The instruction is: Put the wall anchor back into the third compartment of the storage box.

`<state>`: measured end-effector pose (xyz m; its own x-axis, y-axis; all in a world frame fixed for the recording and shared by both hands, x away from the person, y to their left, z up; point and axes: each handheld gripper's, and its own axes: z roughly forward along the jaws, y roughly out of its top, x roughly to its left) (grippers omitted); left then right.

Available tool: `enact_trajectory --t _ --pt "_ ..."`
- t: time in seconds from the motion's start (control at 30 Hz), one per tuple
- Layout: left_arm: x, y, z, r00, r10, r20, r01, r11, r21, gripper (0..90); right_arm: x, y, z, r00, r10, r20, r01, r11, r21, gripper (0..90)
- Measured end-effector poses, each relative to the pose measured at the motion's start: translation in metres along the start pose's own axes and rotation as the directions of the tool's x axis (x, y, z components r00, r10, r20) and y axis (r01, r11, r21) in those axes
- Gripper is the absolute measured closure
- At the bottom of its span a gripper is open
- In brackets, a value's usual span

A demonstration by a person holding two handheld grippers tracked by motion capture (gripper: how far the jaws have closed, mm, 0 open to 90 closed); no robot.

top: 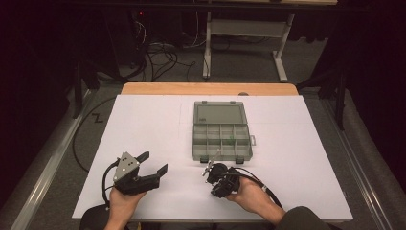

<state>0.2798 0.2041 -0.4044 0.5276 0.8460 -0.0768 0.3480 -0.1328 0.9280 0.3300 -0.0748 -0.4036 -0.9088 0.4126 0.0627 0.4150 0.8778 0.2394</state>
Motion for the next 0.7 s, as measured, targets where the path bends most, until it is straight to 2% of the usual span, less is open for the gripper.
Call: enact_trajectory --t 0.43,0.7 --pt "-0.0004 0.0 -0.0001 1.0 0.001 0.0 -0.001 1.0 -0.001 21.8 0.0024 0.0017 0.0002 0.9996 -0.021 0.016 0.021 1.0 0.014 85.1" --pt "-0.0003 0.0001 -0.0003 1.0 -0.001 0.002 0.001 1.0 -0.006 21.7 0.0017 0.0019 -0.0006 0.9997 -0.016 0.016 0.016 1.0 0.011 85.7"
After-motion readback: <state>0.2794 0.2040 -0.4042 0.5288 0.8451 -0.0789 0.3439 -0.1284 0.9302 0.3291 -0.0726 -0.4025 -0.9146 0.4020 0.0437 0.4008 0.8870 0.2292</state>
